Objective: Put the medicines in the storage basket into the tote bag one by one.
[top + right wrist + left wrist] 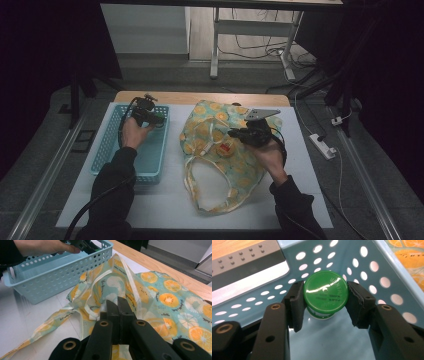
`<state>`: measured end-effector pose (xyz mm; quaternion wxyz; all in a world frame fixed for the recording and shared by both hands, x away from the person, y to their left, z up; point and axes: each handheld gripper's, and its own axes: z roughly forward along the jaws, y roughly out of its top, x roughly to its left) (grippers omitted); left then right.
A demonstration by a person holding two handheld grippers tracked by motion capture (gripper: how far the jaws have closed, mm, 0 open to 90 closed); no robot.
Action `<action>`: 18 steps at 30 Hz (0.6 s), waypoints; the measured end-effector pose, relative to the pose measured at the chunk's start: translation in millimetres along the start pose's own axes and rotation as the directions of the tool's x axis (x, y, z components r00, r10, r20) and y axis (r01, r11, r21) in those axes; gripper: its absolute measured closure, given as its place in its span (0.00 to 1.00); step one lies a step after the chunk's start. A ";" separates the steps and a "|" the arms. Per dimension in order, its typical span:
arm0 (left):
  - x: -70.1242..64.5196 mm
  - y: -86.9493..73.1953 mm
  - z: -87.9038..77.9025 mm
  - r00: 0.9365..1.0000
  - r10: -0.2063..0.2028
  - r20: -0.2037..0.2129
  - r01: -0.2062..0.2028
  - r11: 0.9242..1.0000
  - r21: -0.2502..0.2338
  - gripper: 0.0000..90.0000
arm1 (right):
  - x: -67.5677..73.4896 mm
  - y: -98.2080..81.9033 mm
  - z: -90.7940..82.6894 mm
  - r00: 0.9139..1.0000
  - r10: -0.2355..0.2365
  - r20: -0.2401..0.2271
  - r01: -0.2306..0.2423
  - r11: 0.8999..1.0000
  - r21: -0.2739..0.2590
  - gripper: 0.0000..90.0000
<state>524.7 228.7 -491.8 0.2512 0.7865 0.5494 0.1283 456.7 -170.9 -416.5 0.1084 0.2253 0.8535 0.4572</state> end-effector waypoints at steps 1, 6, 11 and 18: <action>-0.3 0.0 -0.5 1.000 -0.004 0.001 0.004 1.000 0.003 0.58 | -0.1 0.0 -0.1 1.000 0.000 0.000 0.000 1.000 0.000 1.00; 0.8 -1.4 -3.2 1.000 -0.022 -0.006 0.022 1.000 0.014 0.58 | 0.0 0.3 -0.9 1.000 0.000 0.001 0.000 1.000 -0.002 1.00; 1.9 -3.4 -11.9 0.999 -0.032 0.006 0.032 0.999 -0.006 0.58 | -0.5 0.2 -1.1 1.000 0.001 0.002 -0.001 1.000 -0.004 1.00; 0.0 -7.7 -26.7 1.000 -0.018 0.018 0.019 0.999 -0.035 0.58 | 0.2 0.4 -0.6 1.000 -0.001 0.001 0.001 1.000 -0.003 1.00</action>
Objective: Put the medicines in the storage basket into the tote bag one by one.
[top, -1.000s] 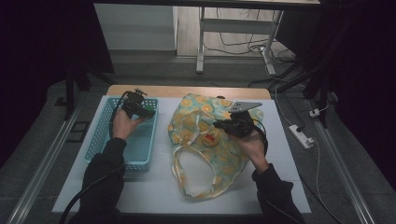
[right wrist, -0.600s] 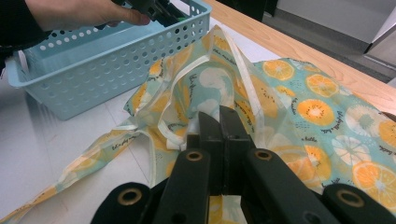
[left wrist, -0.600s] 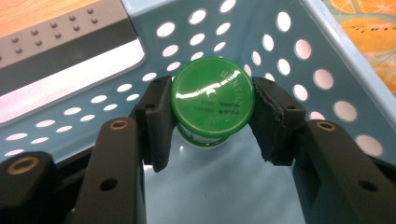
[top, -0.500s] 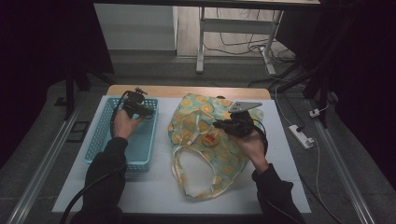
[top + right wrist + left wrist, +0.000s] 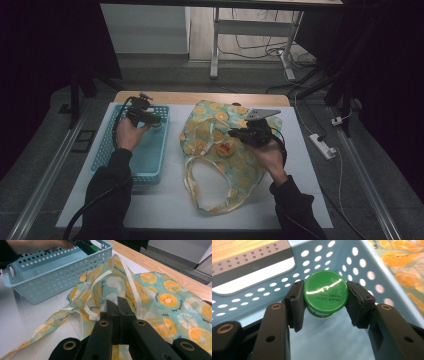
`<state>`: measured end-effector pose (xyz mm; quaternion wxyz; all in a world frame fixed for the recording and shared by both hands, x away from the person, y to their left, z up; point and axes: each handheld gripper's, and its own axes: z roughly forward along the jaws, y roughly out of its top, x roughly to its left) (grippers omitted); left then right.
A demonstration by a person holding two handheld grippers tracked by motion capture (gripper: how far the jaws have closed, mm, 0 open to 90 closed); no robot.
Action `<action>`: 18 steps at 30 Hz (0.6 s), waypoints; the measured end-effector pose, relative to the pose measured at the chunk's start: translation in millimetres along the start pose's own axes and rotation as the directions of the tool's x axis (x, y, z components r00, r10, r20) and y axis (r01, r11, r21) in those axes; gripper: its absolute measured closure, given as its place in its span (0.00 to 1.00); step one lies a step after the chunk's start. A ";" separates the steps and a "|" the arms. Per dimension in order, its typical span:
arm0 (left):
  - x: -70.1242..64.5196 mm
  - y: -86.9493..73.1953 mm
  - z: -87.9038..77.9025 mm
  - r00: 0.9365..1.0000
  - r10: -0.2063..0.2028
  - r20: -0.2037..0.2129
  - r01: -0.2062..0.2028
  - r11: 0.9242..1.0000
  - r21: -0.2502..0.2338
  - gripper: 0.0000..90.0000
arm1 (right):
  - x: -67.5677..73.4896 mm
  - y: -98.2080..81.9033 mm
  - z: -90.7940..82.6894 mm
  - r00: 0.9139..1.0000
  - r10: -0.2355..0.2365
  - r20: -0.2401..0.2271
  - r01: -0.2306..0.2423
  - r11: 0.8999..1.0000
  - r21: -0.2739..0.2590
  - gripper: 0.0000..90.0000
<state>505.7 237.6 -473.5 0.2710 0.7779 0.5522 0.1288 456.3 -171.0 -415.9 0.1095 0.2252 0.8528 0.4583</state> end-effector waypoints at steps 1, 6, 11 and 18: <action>-1.0 -0.4 -2.9 1.000 0.006 0.002 -0.006 1.000 -0.005 0.58 | -0.1 -0.1 0.0 1.000 0.001 0.001 -0.001 1.000 0.001 1.00; -6.8 -3.3 -17.6 0.999 0.037 0.007 -0.036 0.999 -0.032 0.58 | 0.1 -0.2 0.4 1.000 0.001 0.000 -0.001 1.000 0.002 1.00; -11.6 -7.1 -32.2 0.998 0.057 0.022 -0.056 0.997 -0.057 0.58 | 0.8 -0.1 0.9 1.000 0.000 -0.001 0.000 1.000 0.002 1.00; -20.1 -15.9 -50.2 0.995 0.091 0.046 -0.087 0.993 -0.083 0.58 | 0.9 -0.1 1.0 1.000 0.000 0.000 0.000 1.000 0.001 1.00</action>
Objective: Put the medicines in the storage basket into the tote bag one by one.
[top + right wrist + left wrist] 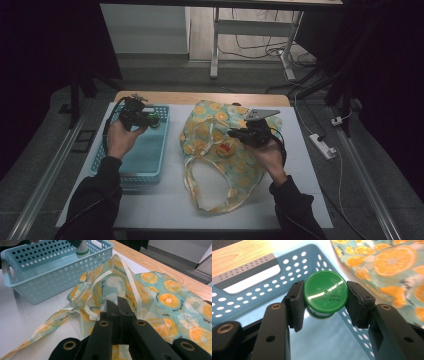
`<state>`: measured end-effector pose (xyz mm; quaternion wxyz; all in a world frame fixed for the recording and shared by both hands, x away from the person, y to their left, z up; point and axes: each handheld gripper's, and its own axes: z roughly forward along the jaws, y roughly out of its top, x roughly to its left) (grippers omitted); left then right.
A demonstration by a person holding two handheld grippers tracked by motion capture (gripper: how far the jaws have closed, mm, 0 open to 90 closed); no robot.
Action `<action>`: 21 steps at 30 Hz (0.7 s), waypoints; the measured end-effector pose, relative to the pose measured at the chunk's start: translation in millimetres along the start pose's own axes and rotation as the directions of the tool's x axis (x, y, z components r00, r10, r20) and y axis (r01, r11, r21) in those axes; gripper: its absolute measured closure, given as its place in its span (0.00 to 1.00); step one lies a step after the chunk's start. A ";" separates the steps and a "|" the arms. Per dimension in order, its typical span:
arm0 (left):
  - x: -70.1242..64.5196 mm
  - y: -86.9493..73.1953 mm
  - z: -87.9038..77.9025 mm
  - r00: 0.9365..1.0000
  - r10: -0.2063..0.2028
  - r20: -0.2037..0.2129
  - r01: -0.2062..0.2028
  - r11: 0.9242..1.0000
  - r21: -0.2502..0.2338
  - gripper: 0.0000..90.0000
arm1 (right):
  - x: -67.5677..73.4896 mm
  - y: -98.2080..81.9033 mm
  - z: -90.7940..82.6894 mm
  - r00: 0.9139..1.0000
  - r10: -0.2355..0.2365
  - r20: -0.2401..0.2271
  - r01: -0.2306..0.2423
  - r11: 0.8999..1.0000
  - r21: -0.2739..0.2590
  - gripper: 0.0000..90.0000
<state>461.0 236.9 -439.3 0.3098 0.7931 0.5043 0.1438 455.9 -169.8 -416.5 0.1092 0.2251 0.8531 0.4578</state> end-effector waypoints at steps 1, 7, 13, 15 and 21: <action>-1.9 -1.4 -2.8 1.000 0.007 0.003 -0.007 1.000 -0.004 0.58 | 0.0 0.0 0.0 1.000 0.000 0.000 0.000 1.000 0.000 1.00; -11.0 -6.5 -17.3 0.999 0.026 0.034 -0.025 0.999 -0.024 0.58 | -0.4 -0.5 0.6 1.000 0.000 -0.001 0.000 1.000 0.003 1.00; -25.0 -11.1 -31.5 0.996 0.063 0.063 -0.059 0.997 -0.050 0.58 | -0.6 -0.6 0.3 1.000 0.001 0.002 -0.001 1.000 0.002 1.00; -30.6 -12.8 -36.3 0.995 0.074 0.073 -0.070 0.996 -0.059 0.58 | -0.6 -0.7 0.6 1.000 0.001 0.000 -0.001 1.000 0.002 1.00; -43.7 -17.0 -45.4 0.988 0.100 0.120 -0.091 0.993 -0.079 0.58 | -0.1 -0.7 1.2 1.000 0.000 -0.001 0.000 1.000 0.005 1.00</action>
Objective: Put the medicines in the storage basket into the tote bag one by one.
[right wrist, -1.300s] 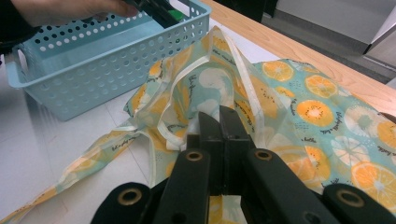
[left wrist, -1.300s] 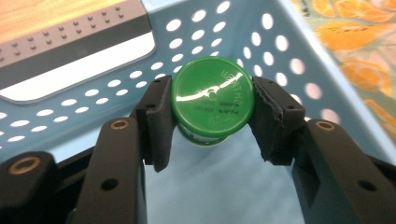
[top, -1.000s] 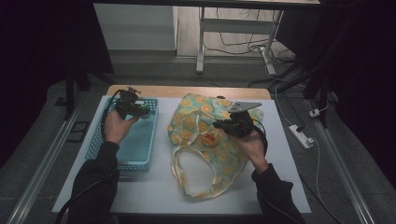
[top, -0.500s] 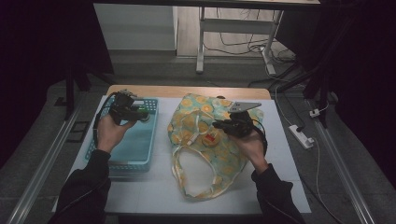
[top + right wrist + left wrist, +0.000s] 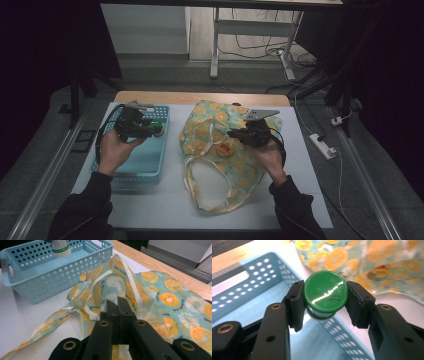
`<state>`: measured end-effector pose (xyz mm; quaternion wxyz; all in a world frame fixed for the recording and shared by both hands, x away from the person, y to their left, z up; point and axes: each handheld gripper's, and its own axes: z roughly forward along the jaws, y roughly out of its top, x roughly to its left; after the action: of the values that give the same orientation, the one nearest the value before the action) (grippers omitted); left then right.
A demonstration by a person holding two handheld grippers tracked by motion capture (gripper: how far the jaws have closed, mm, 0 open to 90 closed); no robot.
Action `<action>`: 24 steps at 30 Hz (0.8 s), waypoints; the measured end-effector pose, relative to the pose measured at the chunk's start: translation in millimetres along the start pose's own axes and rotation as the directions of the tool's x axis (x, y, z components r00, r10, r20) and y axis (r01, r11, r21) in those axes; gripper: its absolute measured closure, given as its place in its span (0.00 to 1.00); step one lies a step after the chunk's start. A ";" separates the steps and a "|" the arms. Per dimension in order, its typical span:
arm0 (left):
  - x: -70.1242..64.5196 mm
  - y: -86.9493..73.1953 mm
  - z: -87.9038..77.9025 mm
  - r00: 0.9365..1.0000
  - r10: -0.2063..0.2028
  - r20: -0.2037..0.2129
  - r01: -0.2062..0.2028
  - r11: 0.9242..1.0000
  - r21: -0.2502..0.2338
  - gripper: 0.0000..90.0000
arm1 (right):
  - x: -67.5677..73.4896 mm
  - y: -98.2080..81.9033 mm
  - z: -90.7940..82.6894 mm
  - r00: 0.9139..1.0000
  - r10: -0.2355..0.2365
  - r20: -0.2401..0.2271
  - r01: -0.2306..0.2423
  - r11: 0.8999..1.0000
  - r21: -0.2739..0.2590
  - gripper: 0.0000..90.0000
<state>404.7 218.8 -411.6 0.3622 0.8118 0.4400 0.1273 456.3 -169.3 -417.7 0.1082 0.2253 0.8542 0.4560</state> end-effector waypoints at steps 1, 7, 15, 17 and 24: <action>-3.2 -1.0 -0.5 1.000 0.001 0.018 -0.001 1.000 -0.005 0.58 | 0.0 0.1 -0.2 1.000 0.000 0.001 0.000 1.000 0.000 1.00; -21.1 -5.3 3.2 0.997 0.030 0.071 -0.029 0.999 -0.017 0.58 | -0.2 0.1 -0.5 1.000 -0.001 0.003 0.001 1.000 -0.004 1.00; -51.7 -1.6 19.1 0.987 0.103 0.121 -0.104 0.995 -0.001 0.58 | 0.0 0.2 -0.4 1.000 -0.001 0.003 0.001 1.000 -0.006 1.00; -59.2 0.0 25.0 0.984 0.117 0.132 -0.118 0.993 0.001 0.58 | 0.0 0.3 -0.8 1.000 -0.002 0.003 0.002 1.000 -0.006 1.00; -80.5 9.4 47.0 0.973 0.168 0.158 -0.173 0.985 0.019 0.58 | 0.2 0.7 -1.7 1.000 -0.001 0.003 0.001 1.000 -0.009 1.00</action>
<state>388.5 128.2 -429.1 0.3699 0.8598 0.3411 0.0868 455.6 -170.1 -416.1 0.1106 0.2252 0.8520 0.4596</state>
